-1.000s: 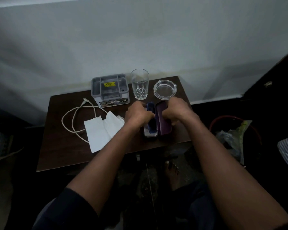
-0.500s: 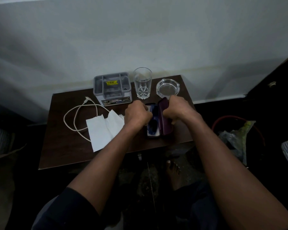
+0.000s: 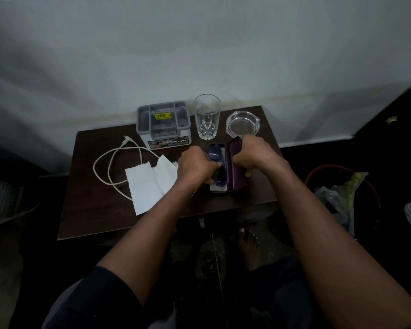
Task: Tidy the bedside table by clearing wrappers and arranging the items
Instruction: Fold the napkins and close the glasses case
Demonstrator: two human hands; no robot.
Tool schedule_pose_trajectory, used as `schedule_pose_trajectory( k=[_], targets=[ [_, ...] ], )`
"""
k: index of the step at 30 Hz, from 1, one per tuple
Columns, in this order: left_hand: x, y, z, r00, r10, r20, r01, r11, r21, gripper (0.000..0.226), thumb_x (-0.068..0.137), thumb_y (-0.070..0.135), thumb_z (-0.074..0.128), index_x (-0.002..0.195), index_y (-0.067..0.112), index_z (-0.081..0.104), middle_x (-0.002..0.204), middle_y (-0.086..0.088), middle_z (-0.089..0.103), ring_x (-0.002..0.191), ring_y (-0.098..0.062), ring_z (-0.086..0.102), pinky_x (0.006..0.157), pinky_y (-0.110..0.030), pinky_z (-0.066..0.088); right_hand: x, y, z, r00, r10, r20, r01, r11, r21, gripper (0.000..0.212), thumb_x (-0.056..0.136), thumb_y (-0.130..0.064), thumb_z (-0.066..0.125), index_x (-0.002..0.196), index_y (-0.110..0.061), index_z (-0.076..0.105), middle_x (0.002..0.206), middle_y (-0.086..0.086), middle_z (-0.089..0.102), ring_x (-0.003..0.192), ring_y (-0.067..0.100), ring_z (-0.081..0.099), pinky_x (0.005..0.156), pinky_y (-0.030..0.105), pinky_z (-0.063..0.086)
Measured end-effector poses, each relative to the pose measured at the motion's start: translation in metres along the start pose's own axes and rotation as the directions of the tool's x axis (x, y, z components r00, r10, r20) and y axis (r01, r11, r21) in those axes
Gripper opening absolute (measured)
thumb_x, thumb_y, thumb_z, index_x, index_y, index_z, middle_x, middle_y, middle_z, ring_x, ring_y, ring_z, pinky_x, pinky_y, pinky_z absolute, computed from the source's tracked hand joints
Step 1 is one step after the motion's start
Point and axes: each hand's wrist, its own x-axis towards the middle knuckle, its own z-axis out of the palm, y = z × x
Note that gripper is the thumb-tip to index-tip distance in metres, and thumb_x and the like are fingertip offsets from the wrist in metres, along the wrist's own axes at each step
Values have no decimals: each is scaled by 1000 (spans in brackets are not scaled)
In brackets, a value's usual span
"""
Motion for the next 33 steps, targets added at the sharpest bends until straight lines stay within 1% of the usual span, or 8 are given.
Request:
schedule_pose_trajectory(
  k=[2, 6, 10, 14, 20, 24, 29, 33],
  targets=[
    [0, -1, -2, 1000, -8, -15, 8, 999, 36, 31, 84, 45, 85, 68, 20, 78, 59, 0, 76, 60, -14, 78, 74, -31, 64, 0, -1, 0, 1000, 3, 8, -3, 1000, 6, 9, 88, -11, 68, 90, -11, 59, 81, 7, 68, 40, 17, 70, 34, 21, 49],
    [-1, -1, -5, 997, 44, -68, -28, 974, 227, 32, 80, 56, 83, 91, 26, 85, 98, -5, 81, 100, -29, 76, 85, -39, 62, 2, -1, 1, 999, 15, 50, -17, 999, 37, 11, 89, -11, 64, 99, -6, 65, 78, 12, 76, 45, 18, 73, 41, 23, 52],
    [1, -1, -4, 991, 90, -102, -55, 951, 304, 34, 85, 56, 79, 101, 26, 84, 108, -5, 80, 109, -32, 72, 82, -37, 57, 4, -2, 3, 998, 32, 48, -36, 994, 101, 12, 89, -9, 65, 100, -4, 66, 83, 13, 76, 53, 23, 77, 49, 31, 62],
    [1, -1, -4, 982, 126, -141, -73, 940, 334, 27, 89, 51, 77, 102, 29, 85, 110, -4, 80, 110, -34, 73, 79, -35, 54, 7, 1, 6, 993, 73, 94, -88, 982, 170, 6, 92, -6, 63, 97, -3, 61, 87, 16, 74, 61, 31, 80, 67, 44, 69],
    [4, -4, -7, 975, 122, -186, -61, 950, 307, 26, 86, 55, 78, 92, 31, 85, 102, -1, 81, 105, -32, 74, 71, -33, 46, 6, 3, 5, 993, 74, 96, -93, 974, 208, 16, 90, -5, 56, 102, 0, 66, 89, 19, 76, 67, 35, 80, 69, 50, 69],
    [5, -7, -7, 983, 94, -160, -51, 966, 254, 19, 89, 51, 78, 93, 33, 84, 108, -1, 81, 108, -31, 73, 73, -32, 46, 7, 0, 3, 996, 54, 66, -66, 976, 206, 19, 91, -10, 59, 104, 1, 67, 84, 19, 78, 65, 33, 80, 68, 49, 69],
    [4, -6, -9, 988, 82, -132, -47, 968, 247, 15, 90, 47, 79, 95, 34, 85, 109, 2, 81, 108, -29, 73, 74, -32, 48, 11, -2, 3, 998, 38, 47, -49, 967, 249, 24, 96, -26, 68, 105, -4, 68, 79, 16, 80, 60, 31, 79, 69, 47, 69],
    [3, -6, -11, 990, 77, -119, -46, 969, 243, 16, 88, 46, 81, 98, 34, 85, 109, 2, 81, 107, -27, 74, 74, -32, 48, 11, -3, 3, 999, 27, 35, -34, 970, 241, 23, 96, -27, 68, 101, -5, 70, 74, 13, 80, 55, 29, 78, 65, 41, 68]
  ],
)
